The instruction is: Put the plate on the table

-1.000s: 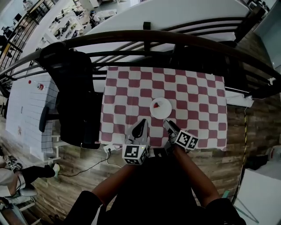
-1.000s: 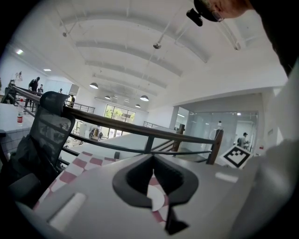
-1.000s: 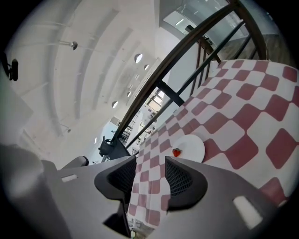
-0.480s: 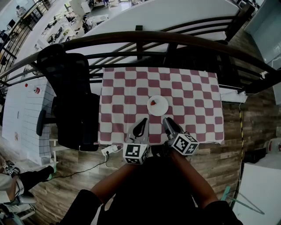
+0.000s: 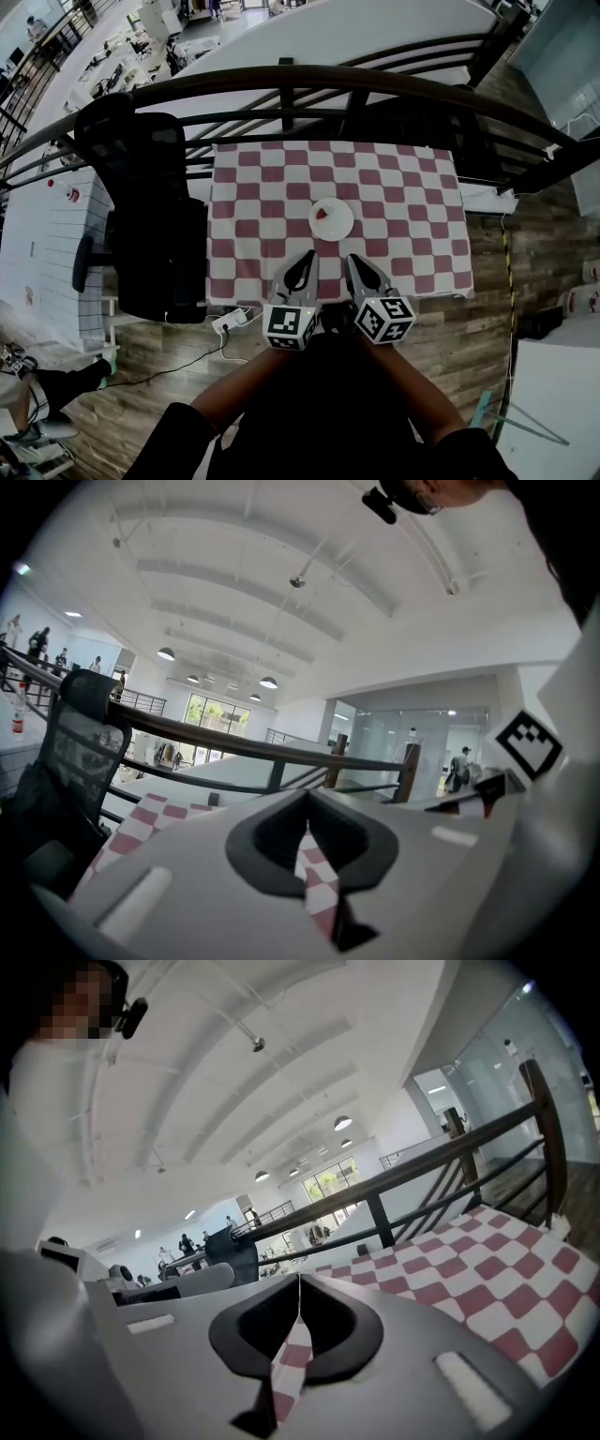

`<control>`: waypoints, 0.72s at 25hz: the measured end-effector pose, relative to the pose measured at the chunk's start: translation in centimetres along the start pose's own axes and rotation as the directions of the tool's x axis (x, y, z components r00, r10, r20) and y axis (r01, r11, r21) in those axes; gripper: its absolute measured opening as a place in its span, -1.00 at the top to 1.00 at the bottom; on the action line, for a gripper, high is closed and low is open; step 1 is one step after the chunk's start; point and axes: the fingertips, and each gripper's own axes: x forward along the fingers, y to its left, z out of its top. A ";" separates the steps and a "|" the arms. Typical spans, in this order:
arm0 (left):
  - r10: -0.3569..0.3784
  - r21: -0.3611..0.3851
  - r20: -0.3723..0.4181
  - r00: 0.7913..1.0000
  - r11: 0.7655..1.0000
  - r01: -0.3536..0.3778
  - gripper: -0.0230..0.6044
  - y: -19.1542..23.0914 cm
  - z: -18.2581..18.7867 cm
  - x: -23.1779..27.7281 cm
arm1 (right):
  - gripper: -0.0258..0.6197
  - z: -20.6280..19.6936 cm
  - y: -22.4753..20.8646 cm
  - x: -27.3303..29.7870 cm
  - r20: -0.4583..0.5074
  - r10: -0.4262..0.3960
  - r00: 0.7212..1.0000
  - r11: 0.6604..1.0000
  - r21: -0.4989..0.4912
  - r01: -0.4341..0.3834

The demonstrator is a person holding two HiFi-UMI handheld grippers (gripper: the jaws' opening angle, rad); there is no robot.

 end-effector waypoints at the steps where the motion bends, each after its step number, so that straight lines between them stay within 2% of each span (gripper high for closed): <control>1: -0.001 0.009 0.000 1.000 1.000 0.001 0.90 -0.1 0.0 -0.2 | 0.91 0.1 0.2 -0.2 0.003 -0.012 1.000 0.999 -0.034 0.012; 7: -0.034 0.053 0.015 0.999 0.998 0.033 0.90 -0.7 0.3 -1.2 | 0.92 0.5 2.1 -1.0 0.040 -0.032 0.999 0.981 -0.188 0.038; 14: -0.051 0.087 0.026 0.998 0.995 0.049 0.90 -0.9 0.9 -1.1 | 0.93 0.9 4.0 -1.3 0.072 -0.018 0.997 0.953 -0.299 0.039; 18: -0.054 0.108 0.021 0.998 0.993 0.051 0.90 -0.8 0.7 -1.6 | 0.93 1.2 4.5 -1.5 0.094 -0.020 0.995 0.948 -0.314 0.049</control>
